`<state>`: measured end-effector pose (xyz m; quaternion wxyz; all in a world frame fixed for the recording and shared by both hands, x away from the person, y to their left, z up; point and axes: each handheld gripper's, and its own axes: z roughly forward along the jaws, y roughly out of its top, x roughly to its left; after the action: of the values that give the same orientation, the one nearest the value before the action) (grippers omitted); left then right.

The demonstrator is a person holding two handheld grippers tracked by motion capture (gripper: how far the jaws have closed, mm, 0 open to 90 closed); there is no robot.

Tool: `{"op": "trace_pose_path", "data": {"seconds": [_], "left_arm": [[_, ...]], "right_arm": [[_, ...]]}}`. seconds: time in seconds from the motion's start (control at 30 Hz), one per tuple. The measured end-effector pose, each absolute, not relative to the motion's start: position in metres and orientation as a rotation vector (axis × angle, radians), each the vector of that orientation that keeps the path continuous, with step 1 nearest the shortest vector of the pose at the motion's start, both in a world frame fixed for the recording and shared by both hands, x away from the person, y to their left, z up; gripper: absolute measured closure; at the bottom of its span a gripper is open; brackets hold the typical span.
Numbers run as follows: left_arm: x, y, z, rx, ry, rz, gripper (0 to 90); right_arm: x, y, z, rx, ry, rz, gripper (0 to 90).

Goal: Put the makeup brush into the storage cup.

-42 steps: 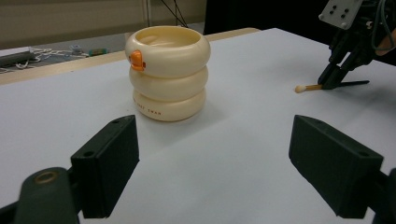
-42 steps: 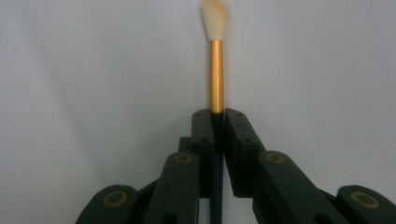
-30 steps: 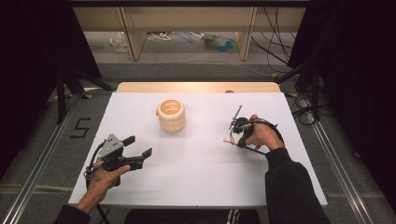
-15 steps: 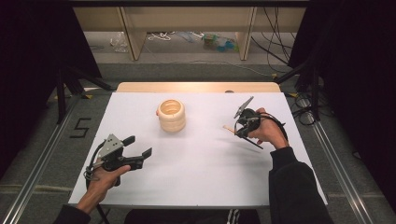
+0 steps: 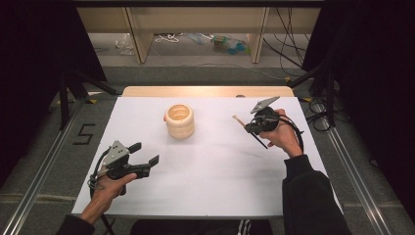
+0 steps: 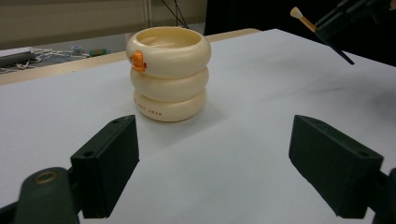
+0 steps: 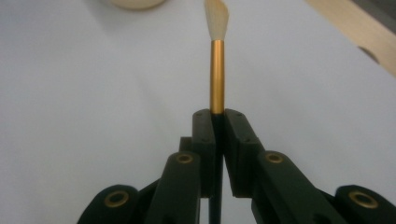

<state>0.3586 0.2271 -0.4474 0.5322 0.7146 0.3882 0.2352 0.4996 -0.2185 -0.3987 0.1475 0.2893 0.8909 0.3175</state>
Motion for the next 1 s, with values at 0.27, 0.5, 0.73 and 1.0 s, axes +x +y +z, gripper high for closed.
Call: {"op": "trace_pose_path", "data": {"seconds": [0.27,0.5,0.73,1.0], "left_arm": [[0.359,0.227,-0.447,1.71,0.924,0.564,15.6],[0.359,0.226,-0.448,1.709,0.928,0.562,15.6],[0.358,0.224,-0.448,1.701,0.931,0.55,15.6],[0.355,0.215,-0.447,1.687,0.938,0.531,15.7]], "right_arm": [[0.495,-0.222,-0.393,0.872,2.462,1.109,83.7],[0.486,-0.213,-0.384,0.801,2.378,1.24,83.6],[0.472,-0.199,-0.377,0.754,2.358,1.324,83.7],[0.46,-0.181,-0.375,0.696,2.345,1.398,83.7]]}}
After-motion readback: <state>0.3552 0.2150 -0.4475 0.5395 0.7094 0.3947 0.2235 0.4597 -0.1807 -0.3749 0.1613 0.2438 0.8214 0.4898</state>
